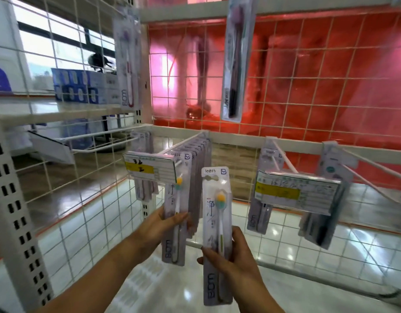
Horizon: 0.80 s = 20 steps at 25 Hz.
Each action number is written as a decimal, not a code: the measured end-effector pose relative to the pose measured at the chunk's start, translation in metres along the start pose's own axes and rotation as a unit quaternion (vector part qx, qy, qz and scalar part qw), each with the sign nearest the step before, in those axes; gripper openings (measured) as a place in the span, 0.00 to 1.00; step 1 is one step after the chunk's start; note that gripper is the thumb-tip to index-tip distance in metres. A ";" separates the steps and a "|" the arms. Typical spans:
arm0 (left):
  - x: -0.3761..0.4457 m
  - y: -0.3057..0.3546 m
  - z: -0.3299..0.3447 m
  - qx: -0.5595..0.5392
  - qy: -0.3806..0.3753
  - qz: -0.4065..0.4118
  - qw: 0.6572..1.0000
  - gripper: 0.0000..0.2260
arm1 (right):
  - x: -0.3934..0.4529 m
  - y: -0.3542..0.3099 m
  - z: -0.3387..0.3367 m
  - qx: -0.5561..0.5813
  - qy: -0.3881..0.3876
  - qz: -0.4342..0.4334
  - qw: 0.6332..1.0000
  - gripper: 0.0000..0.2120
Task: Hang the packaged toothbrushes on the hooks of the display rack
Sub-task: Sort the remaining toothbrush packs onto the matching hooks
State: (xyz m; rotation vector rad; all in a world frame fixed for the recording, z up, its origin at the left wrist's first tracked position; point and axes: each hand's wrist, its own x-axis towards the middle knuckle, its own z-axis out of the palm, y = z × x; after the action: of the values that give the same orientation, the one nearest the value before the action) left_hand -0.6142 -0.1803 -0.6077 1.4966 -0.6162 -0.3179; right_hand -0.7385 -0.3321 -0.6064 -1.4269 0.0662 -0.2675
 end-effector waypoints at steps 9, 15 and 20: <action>0.016 -0.010 -0.001 -0.028 -0.054 0.008 0.998 0.14 | 0.042 -0.004 0.026 -0.211 -0.056 -0.101 0.971 0.18; 0.011 0.002 -0.005 0.043 -0.066 0.016 0.997 0.11 | 0.049 0.000 0.029 -0.259 -0.035 -0.086 0.961 0.18; 0.003 -0.001 -0.010 0.060 -0.048 0.004 0.997 0.15 | 0.047 -0.001 0.043 -0.267 -0.017 -0.067 0.961 0.21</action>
State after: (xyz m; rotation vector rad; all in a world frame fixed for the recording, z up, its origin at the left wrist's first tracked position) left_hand -0.6055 -0.1738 -0.6080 1.5997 -0.7285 -0.3527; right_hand -0.6845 -0.3010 -0.5938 -1.9766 0.0125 -0.3524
